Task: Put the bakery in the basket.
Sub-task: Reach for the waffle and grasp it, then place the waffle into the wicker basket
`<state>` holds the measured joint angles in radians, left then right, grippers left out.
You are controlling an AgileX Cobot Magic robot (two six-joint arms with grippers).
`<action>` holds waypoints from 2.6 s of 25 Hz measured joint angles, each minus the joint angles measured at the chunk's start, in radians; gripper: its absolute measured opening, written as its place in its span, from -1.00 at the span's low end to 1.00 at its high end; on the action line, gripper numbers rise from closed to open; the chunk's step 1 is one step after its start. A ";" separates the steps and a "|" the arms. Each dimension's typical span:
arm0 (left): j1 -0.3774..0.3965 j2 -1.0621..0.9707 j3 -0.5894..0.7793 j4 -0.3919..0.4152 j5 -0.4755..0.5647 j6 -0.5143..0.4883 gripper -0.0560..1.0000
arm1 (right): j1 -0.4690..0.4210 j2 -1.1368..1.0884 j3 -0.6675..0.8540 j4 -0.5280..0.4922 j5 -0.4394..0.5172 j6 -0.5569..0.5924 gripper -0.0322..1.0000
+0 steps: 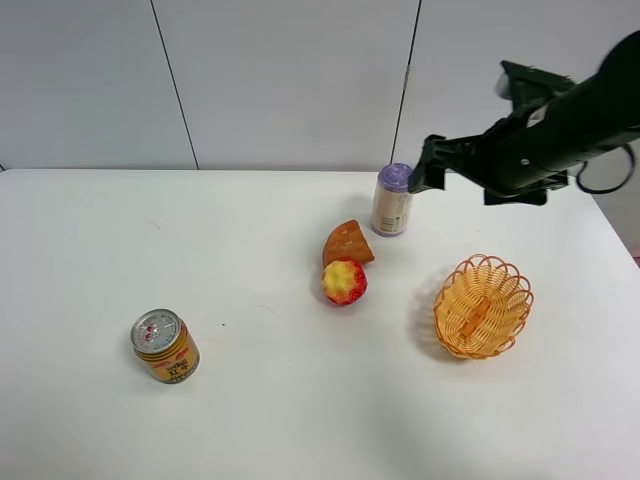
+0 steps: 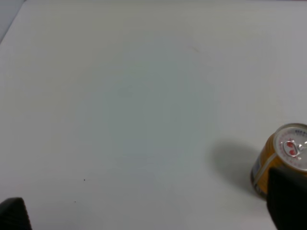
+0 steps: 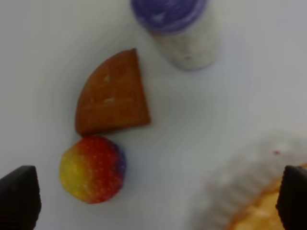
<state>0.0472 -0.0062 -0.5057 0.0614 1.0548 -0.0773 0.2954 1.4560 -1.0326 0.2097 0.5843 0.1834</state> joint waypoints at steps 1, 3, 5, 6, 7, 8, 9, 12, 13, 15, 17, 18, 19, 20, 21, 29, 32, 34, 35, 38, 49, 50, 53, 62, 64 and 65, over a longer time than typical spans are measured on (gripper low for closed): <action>0.000 0.000 0.000 0.000 0.000 0.000 0.99 | 0.024 0.045 -0.023 0.001 -0.002 0.012 0.98; 0.000 0.000 0.000 0.000 0.000 0.000 0.99 | 0.062 0.126 -0.077 0.001 -0.004 0.034 0.95; 0.000 0.000 0.000 0.000 0.000 0.000 0.99 | 0.096 0.211 -0.133 0.001 -0.004 0.045 0.93; 0.000 0.000 0.000 0.000 0.000 0.000 0.99 | 0.108 0.245 -0.164 0.001 -0.004 0.059 0.92; 0.000 0.000 0.000 0.000 0.000 0.000 0.99 | 0.121 0.284 -0.193 0.001 -0.005 0.072 0.91; 0.000 0.000 0.000 0.000 0.000 0.000 0.99 | 0.132 0.321 -0.216 0.000 -0.005 0.083 0.91; 0.000 0.000 0.000 0.000 0.000 0.000 0.99 | 0.140 0.357 -0.241 0.000 -0.005 0.092 0.91; 0.000 0.000 0.000 0.000 0.000 0.000 0.99 | 0.162 0.446 -0.309 -0.009 -0.005 0.114 0.90; 0.000 0.000 0.000 0.000 0.000 0.000 0.99 | 0.165 0.472 -0.329 -0.018 -0.005 0.122 0.90; 0.000 0.000 0.000 0.000 0.000 -0.001 0.99 | 0.169 0.514 -0.360 -0.052 -0.004 0.133 0.90; 0.000 0.000 0.000 0.000 0.000 -0.001 0.99 | 0.169 0.548 -0.386 -0.082 -0.003 0.154 0.90; 0.000 0.000 0.000 0.000 0.000 0.000 0.99 | 0.169 0.563 -0.393 -0.094 -0.003 0.167 0.90; 0.000 0.000 0.000 0.000 0.000 0.000 0.99 | 0.169 0.577 -0.399 -0.099 -0.003 0.177 0.90; 0.000 0.000 0.000 0.000 0.000 0.000 0.99 | 0.169 0.587 -0.403 -0.101 -0.004 0.185 0.90; 0.000 0.000 0.000 0.000 0.000 0.000 0.99 | 0.169 0.599 -0.405 -0.101 -0.008 0.192 0.90; 0.000 0.000 0.000 0.000 0.000 0.000 0.99 | 0.169 0.685 -0.410 -0.066 -0.109 0.199 0.90; 0.000 0.000 0.000 0.000 0.000 0.000 0.99 | 0.170 0.709 -0.430 -0.063 -0.114 0.200 0.90; 0.000 0.000 0.000 0.000 0.000 0.000 0.99 | 0.171 0.725 -0.449 -0.058 -0.110 0.200 0.90; 0.000 0.000 0.000 0.000 0.000 0.000 0.99 | 0.175 0.734 -0.458 -0.056 -0.108 0.200 0.90; 0.000 0.000 0.000 0.000 0.000 0.000 0.99 | 0.187 0.755 -0.490 -0.056 -0.087 0.200 0.90; 0.000 0.000 0.000 0.000 0.000 0.000 0.99 | 0.217 0.790 -0.522 -0.076 0.005 0.199 0.63; 0.000 0.000 0.000 0.000 0.000 0.000 0.99 | 0.217 0.790 -0.523 -0.076 0.012 0.198 0.51; 0.000 0.000 0.000 0.000 0.000 0.000 0.99 | 0.217 0.790 -0.527 -0.076 0.022 0.198 0.35; 0.000 0.000 0.000 0.000 0.000 0.000 0.99 | 0.218 0.764 -0.525 -0.092 0.051 0.164 0.35; 0.000 0.000 0.000 0.000 0.000 0.000 0.99 | 0.219 0.744 -0.524 -0.101 0.052 0.162 0.35; 0.000 0.000 0.000 0.000 0.000 0.000 0.99 | 0.219 0.731 -0.524 -0.101 0.052 0.159 0.35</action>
<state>0.0472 -0.0062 -0.5057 0.0614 1.0548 -0.0771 0.5144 2.1871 -1.5568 0.1083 0.6358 0.3428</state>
